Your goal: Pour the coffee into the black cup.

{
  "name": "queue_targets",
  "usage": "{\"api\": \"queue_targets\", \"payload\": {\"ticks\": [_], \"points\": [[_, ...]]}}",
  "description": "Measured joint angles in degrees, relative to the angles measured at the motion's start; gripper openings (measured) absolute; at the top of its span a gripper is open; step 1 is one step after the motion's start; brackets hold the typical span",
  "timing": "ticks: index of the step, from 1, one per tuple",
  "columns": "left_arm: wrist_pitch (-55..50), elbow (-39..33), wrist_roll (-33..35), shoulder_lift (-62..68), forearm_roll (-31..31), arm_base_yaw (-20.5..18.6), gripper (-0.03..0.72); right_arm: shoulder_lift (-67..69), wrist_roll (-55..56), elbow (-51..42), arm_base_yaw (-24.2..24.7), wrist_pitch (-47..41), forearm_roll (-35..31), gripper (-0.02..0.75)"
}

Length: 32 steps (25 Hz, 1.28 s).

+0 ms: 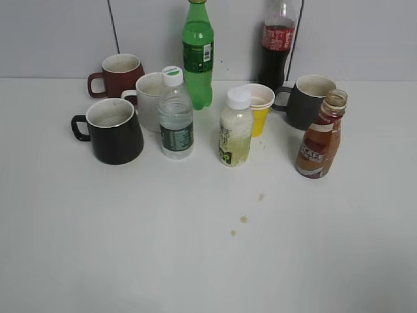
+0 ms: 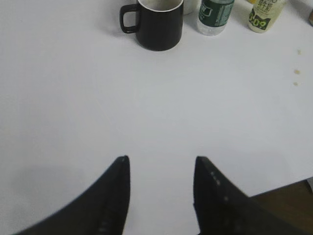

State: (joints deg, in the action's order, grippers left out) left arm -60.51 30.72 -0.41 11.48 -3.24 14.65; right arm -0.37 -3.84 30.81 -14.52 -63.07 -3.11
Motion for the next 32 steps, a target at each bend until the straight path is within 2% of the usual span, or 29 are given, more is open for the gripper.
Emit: {"api": "queue_targets", "payload": {"ticks": [19,29,32], "points": [[0.0,0.0,0.0,-0.3,0.0,-0.2,0.259,-0.1,0.2,-1.3,0.0,2.6,-1.7,0.592],[0.2,0.0,0.0,-7.5,0.1,-9.6,0.241,-0.2,0.2,-1.7,0.0,3.4,-1.4,0.592],[0.2,0.0,0.0,-9.7,0.1,-10.7,0.241,-0.2,0.2,-1.7,0.0,3.4,-1.4,0.592]]}}
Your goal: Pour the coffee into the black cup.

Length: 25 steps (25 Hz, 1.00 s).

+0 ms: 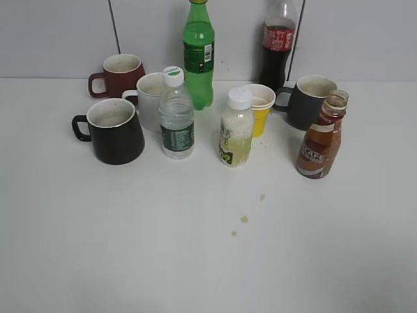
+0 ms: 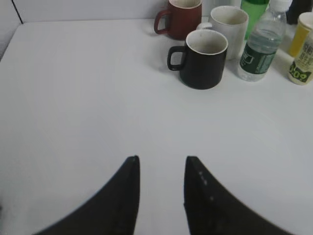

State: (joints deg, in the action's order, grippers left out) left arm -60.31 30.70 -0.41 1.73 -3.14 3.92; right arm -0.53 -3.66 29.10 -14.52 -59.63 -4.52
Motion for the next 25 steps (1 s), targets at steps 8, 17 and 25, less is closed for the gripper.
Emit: {"api": "queue_targets", "payload": {"ticks": [8,17,25], "points": [[0.0,0.0,0.0,-2.1,0.0,-0.1,0.241,0.0,0.0,0.0,0.0,0.0,0.0,0.592],[0.0,0.0,0.0,-2.1,0.0,-0.1,0.241,0.0,0.0,0.0,12.4,0.0,-0.2,0.592],[0.0,0.0,0.0,-2.1,0.0,-0.1,0.241,0.0,0.0,0.0,12.9,0.0,-0.5,0.592]]}}
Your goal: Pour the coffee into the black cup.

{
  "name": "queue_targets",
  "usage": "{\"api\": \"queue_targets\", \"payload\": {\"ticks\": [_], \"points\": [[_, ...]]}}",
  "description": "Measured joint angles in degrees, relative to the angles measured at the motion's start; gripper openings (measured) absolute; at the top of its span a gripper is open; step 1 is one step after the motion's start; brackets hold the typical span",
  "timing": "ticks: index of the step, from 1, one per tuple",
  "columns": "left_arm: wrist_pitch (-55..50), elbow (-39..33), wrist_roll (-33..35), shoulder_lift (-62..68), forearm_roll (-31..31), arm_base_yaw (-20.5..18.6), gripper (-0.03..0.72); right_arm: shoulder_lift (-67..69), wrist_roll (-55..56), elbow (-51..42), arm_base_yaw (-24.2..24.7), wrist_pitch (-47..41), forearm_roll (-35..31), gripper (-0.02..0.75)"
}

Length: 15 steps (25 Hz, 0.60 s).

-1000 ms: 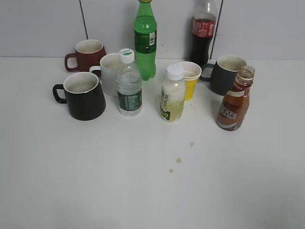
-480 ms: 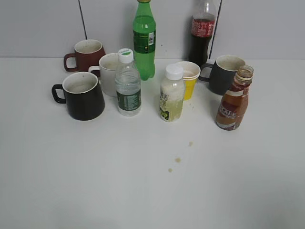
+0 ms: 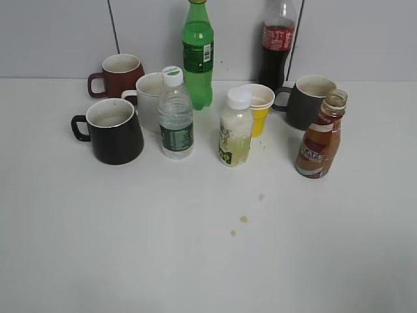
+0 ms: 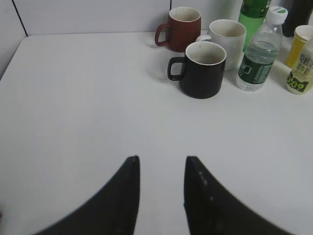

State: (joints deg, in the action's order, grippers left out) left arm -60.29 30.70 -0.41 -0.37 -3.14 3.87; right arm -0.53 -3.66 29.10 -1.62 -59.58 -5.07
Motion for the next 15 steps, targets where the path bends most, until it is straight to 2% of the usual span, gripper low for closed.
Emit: {"api": "queue_targets", "payload": {"ticks": [15], "points": [[0.0,0.0,0.0,0.0,0.0,0.0,0.241,0.0,0.0,0.0,0.0,0.0,-0.1,0.592]]}}
